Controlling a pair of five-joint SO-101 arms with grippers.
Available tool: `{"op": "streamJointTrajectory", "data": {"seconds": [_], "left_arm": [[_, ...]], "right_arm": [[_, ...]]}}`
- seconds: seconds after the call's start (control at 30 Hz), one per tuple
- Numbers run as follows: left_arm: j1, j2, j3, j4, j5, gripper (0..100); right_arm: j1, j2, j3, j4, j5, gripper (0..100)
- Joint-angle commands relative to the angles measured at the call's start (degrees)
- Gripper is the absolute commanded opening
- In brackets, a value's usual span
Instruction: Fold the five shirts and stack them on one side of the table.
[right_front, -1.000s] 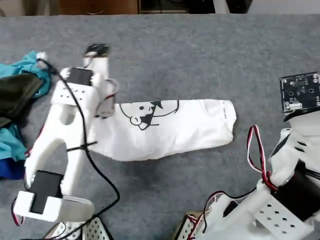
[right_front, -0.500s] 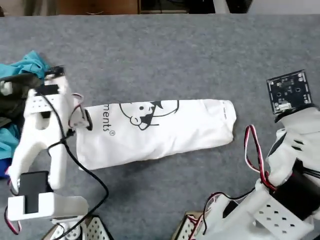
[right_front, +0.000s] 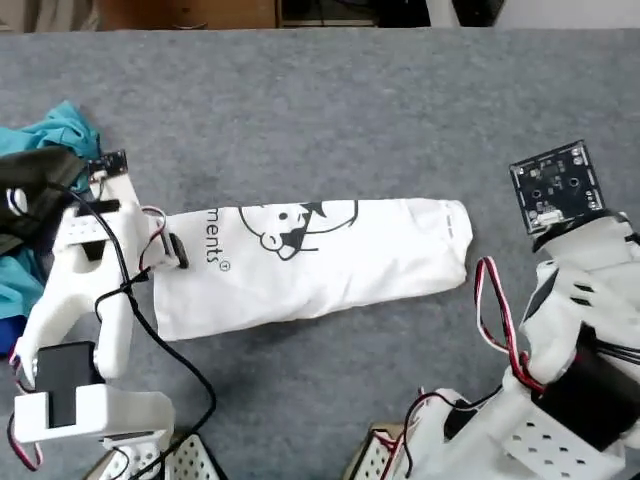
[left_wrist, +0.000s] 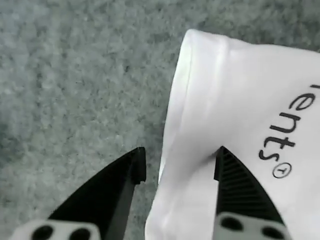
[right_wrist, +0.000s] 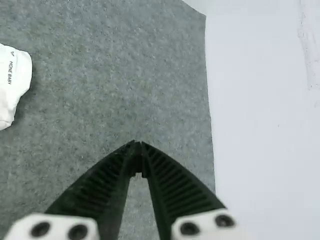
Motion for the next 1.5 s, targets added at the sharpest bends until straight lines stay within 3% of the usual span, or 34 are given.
{"op": "streamJointTrajectory", "data": {"seconds": [0.0,0.13,0.27,0.53,0.7,0.83,1.13,1.47], "left_arm": [[-0.8,0.1,1.2,-3.7,-0.4,20],[-0.5,4.4,-1.8,-2.5,0.0,16],[1.3,13.7,-10.7,5.7,2.3,6],[4.7,30.3,-28.7,17.8,3.2,2],[11.8,30.5,-32.3,19.4,3.3,2],[19.5,26.8,-39.1,28.6,3.6,2],[32.2,25.3,-66.5,44.7,7.7,2],[46.6,43.2,-92.0,46.5,16.3,2]], "right_arm": [[-1.0,-0.4,-2.7,0.2,0.2,0.5],[-1.0,-0.4,-2.7,-0.2,0.2,0.5],[-1.0,-0.4,-2.6,-0.3,0.2,0.5],[-1.0,-0.3,-2.3,-1.4,0.1,0.4],[-1.0,0.0,-2.2,-1.4,0.1,0.4],[-0.3,-0.4,-2.6,0.1,-0.9,0.4],[10.7,0.0,0.3,1.8,-0.3,0.5],[23.0,-0.3,5.1,-3.7,5.0,0.4]]}}
